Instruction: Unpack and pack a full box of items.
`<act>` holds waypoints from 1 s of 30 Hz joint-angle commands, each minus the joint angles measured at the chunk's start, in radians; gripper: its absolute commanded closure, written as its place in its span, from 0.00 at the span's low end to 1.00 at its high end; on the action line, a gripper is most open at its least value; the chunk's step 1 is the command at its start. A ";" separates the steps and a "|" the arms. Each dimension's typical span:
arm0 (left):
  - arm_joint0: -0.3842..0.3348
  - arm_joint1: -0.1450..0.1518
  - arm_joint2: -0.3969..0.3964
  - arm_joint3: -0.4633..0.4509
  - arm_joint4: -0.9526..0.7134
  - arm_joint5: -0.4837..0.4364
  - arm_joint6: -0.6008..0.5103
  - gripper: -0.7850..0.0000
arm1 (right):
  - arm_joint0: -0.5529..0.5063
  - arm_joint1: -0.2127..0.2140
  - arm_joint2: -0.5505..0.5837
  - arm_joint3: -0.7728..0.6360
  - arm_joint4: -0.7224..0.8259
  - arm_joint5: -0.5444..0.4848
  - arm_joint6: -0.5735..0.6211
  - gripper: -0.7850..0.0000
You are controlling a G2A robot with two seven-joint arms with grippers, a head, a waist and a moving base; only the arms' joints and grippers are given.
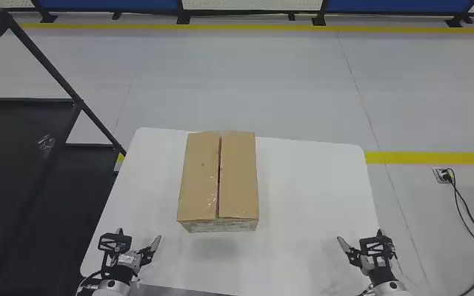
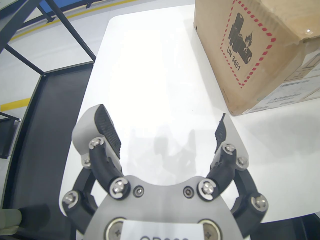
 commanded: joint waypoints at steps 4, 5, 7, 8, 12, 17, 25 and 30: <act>0.000 0.000 0.000 0.000 0.000 0.000 0.000 0.00 | 0.000 0.000 0.000 0.000 0.000 0.000 0.000 0.00; 0.000 0.000 0.000 0.000 0.000 0.000 0.000 0.00 | 0.000 0.000 0.000 0.000 0.000 0.000 0.000 0.00; 0.000 0.000 0.000 0.000 0.000 0.000 0.000 0.00 | 0.000 0.000 0.000 0.000 0.000 0.000 0.000 0.00; 0.000 0.000 0.000 0.000 0.000 0.000 0.000 0.00 | 0.000 0.000 0.000 0.000 0.000 0.000 0.000 0.00; -0.002 0.000 0.001 -0.003 -0.005 -0.006 0.005 0.00 | 0.001 0.000 -0.001 -0.003 0.001 -0.001 -0.003 0.00; -0.025 0.000 -0.015 0.006 -0.012 -0.038 0.052 0.00 | 0.005 -0.004 -0.039 -0.057 -0.031 -0.025 -0.047 0.00; -0.132 -0.005 -0.029 0.052 -0.075 -0.061 0.119 0.00 | 0.071 -0.018 -0.168 -0.151 -0.218 0.055 -0.080 0.00; -0.165 -0.006 -0.030 0.065 -0.127 -0.118 0.128 0.00 | 0.110 -0.027 -0.234 -0.173 -0.275 0.088 -0.070 0.00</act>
